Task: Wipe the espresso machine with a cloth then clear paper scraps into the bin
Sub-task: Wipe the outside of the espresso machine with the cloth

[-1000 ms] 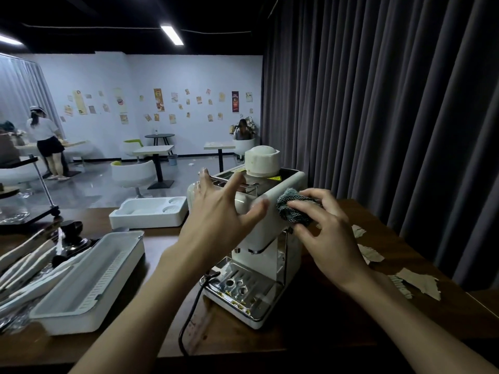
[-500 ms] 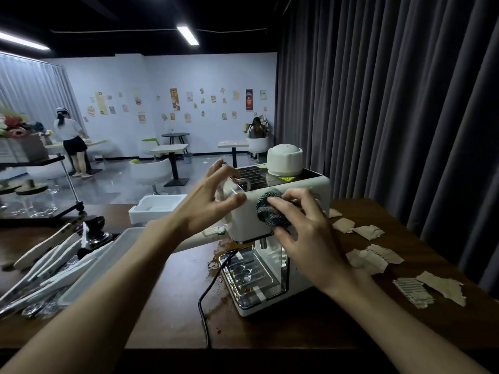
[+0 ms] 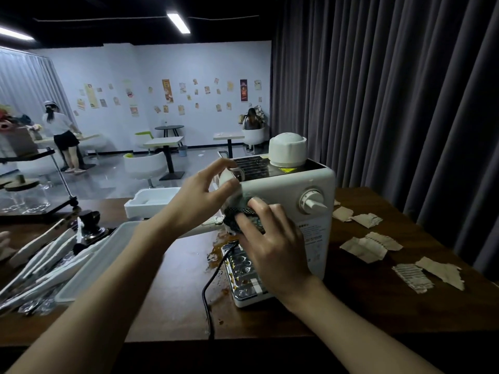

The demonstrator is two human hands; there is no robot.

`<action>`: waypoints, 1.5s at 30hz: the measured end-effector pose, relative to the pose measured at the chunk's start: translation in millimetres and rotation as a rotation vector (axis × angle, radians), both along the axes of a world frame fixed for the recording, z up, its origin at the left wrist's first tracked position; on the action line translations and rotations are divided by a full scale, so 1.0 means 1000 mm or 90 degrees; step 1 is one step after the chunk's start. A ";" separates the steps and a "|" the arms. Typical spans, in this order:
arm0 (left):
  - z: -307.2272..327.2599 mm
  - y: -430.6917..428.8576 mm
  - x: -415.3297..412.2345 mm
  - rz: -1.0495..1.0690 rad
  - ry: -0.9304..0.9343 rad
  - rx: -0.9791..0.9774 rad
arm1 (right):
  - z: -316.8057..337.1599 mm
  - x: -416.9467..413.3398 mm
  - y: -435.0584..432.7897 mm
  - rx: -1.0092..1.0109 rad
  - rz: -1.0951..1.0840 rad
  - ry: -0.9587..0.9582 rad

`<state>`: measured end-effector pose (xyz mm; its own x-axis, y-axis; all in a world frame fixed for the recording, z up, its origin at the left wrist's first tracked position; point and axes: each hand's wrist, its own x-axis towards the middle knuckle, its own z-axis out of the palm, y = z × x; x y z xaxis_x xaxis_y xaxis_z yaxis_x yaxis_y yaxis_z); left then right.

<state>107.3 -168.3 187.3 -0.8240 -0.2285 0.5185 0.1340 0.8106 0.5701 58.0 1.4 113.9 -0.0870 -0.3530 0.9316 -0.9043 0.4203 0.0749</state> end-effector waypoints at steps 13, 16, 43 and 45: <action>0.002 0.003 0.004 -0.015 -0.012 0.017 | -0.004 0.013 -0.008 -0.053 0.002 -0.135; 0.004 0.004 0.004 -0.013 -0.019 0.011 | -0.006 0.017 -0.011 -0.069 0.021 -0.134; 0.002 -0.004 0.005 -0.016 0.002 0.029 | 0.003 -0.002 0.008 0.071 0.029 -0.017; 0.003 -0.004 0.005 -0.017 -0.002 0.025 | 0.010 -0.011 0.014 0.086 0.025 -0.009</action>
<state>112.6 -172.6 190.5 -0.8316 -0.2270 0.5068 0.1528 0.7838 0.6019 47.5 15.7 124.3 -0.0837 -0.4784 0.8742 -0.9209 0.3722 0.1155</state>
